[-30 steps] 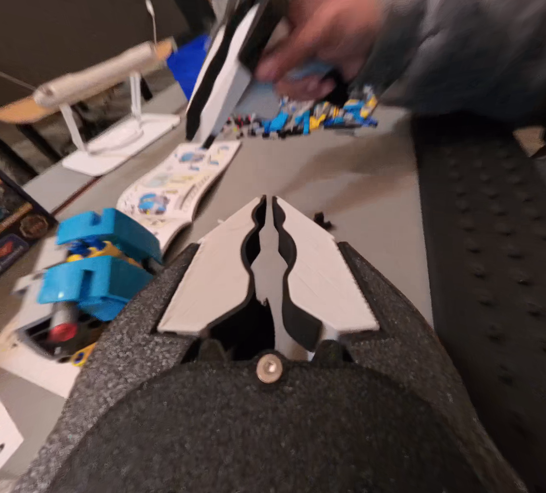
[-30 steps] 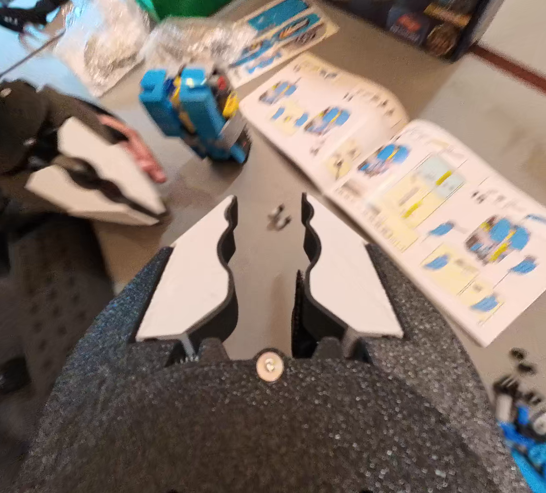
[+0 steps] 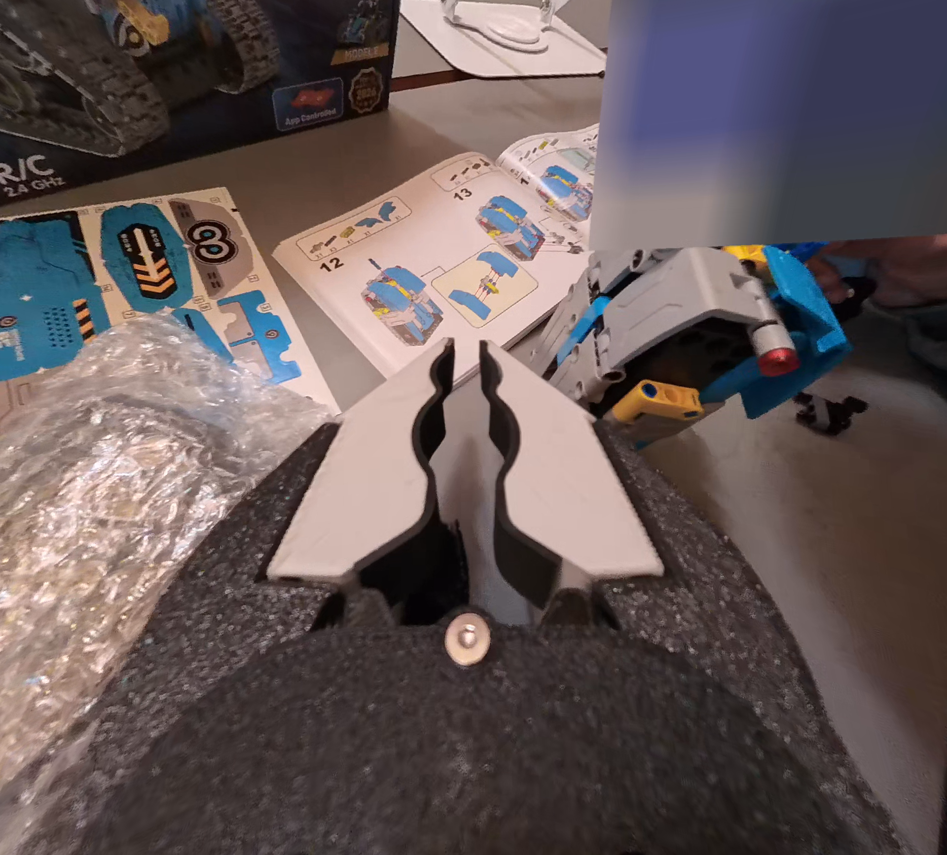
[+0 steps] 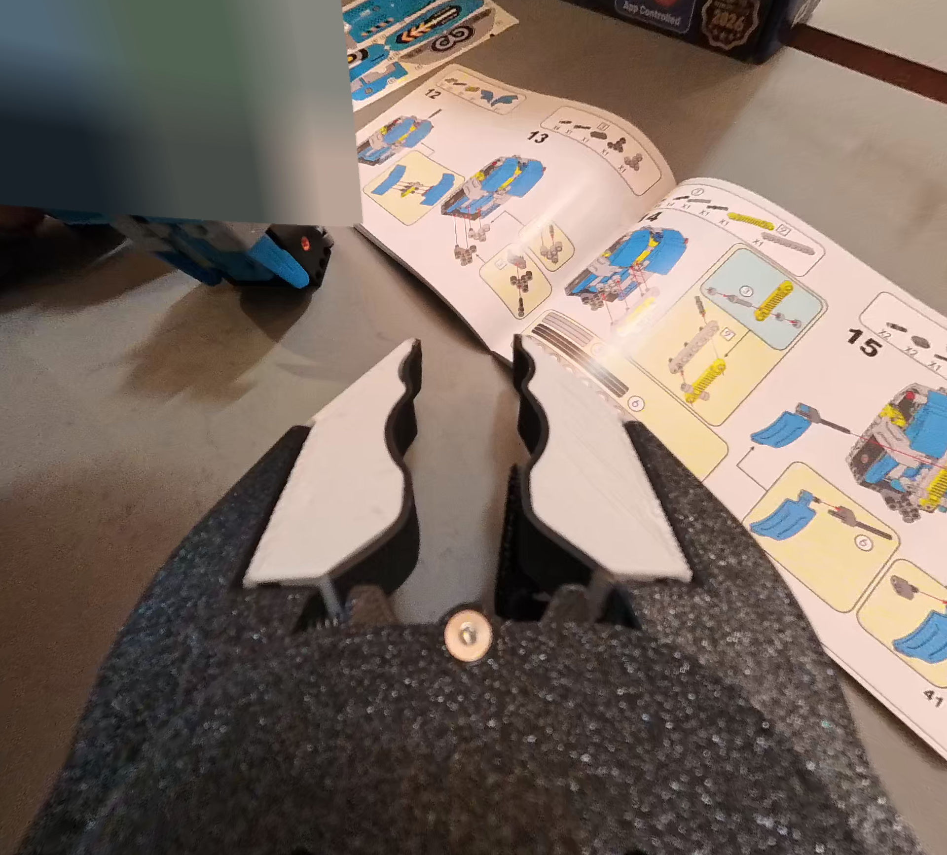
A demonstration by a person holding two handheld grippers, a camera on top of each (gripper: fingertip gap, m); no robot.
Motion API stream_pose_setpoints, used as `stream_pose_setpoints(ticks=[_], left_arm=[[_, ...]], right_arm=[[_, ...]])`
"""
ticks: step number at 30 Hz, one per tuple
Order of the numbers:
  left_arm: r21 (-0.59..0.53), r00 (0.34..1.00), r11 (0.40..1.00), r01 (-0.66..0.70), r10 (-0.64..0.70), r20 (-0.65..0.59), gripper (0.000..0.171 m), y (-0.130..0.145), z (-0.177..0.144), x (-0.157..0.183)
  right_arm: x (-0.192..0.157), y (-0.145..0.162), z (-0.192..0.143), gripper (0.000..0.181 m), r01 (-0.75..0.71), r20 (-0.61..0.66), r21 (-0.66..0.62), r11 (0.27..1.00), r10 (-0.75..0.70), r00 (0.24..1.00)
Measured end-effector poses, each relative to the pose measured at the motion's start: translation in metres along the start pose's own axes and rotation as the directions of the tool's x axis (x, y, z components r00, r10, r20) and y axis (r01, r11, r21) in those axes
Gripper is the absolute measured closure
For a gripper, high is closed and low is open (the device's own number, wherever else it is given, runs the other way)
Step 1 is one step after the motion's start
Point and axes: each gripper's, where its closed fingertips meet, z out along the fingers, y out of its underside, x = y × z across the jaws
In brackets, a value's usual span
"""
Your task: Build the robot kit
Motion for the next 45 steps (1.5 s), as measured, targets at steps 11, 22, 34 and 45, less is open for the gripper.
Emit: stream_pose_setpoints(ticks=[11, 22, 34, 45], left_arm=[[-0.022, 0.998, 1.0, -0.014, 0.012, -0.062, 0.159, 0.003, 0.002, 0.009], [0.027, 0.949, 0.99, 0.14, -0.127, -0.29, 0.155, -0.017, -0.013, 0.015], [-0.002, 0.885, 0.999, -0.032, 0.027, -0.465, 0.129, -0.015, -0.033, 0.045], [-0.054, 0.884, 0.946, -0.32, 0.278, -0.377, 0.085, 0.022, -0.012, 0.076]], right_arm=[[-0.015, 0.003, 0.0, 0.149, 0.051, 0.071, -0.015, 0.999, -0.05, 0.996], [-0.101, 0.001, 0.015, 0.129, 0.324, 0.259, -0.026, 0.946, -0.306, 0.916], [-0.084, 0.005, 0.026, 0.125, 0.323, 0.168, -0.068, 0.944, -0.308, 0.937], [-0.117, -0.037, 0.033, 0.135, 0.34, 0.224, 0.095, 0.936, -0.353, 0.909]])
